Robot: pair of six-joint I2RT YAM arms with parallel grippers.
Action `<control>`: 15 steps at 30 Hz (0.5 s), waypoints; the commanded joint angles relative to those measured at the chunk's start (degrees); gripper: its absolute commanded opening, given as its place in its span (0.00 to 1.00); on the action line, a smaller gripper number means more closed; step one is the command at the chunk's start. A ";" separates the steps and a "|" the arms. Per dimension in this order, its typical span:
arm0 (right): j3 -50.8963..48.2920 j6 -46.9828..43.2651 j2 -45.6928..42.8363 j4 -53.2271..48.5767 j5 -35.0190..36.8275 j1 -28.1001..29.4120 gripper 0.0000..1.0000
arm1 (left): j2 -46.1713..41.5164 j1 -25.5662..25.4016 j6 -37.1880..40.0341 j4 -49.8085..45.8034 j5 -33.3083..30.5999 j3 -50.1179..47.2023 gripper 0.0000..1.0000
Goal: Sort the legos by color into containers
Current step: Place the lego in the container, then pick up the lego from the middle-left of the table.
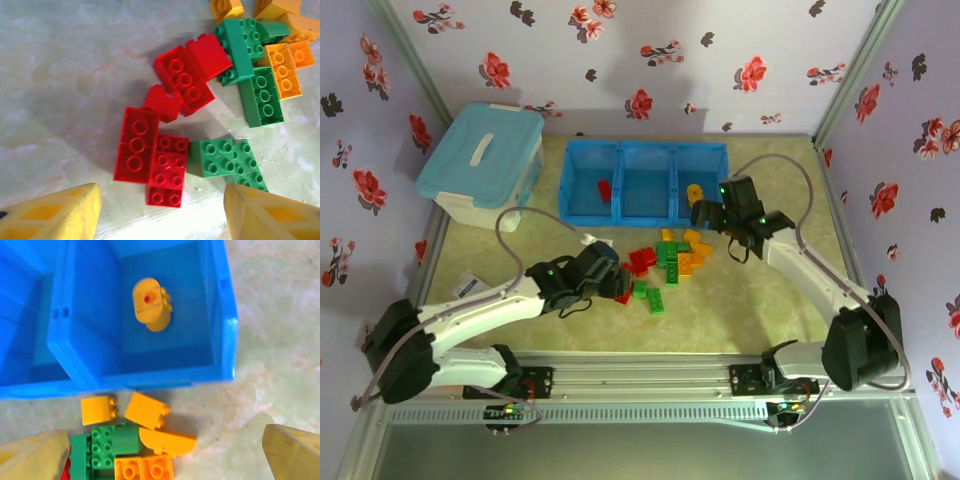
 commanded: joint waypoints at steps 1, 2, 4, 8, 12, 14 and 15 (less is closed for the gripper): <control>-5.92 3.19 -4.98 3.26 -0.92 0.58 0.99 | 4.82 -1.63 2.40 -2.34 -0.81 3.94 0.65; -7.75 3.61 -6.30 3.88 -1.25 0.58 0.99 | 6.23 -1.97 2.40 -2.16 -0.52 4.59 0.65; -10.96 4.59 -8.48 4.87 -2.05 0.58 0.99 | 9.32 -2.42 2.08 -1.95 -0.15 6.08 0.64; -15.14 6.36 -10.80 5.31 -2.63 0.58 0.99 | 14.35 -2.77 1.47 -3.38 1.41 9.27 0.63; -18.59 7.32 -12.60 6.37 -2.98 0.58 0.99 | 18.31 -3.45 1.11 -5.11 2.41 12.19 0.63; -19.52 7.70 -13.22 6.74 -2.98 0.58 0.99 | 19.92 -3.73 0.78 -5.21 2.43 13.00 0.63; -19.97 7.87 -13.41 6.86 -2.98 0.58 0.99 | 20.75 -3.74 0.57 -5.21 2.39 13.42 0.63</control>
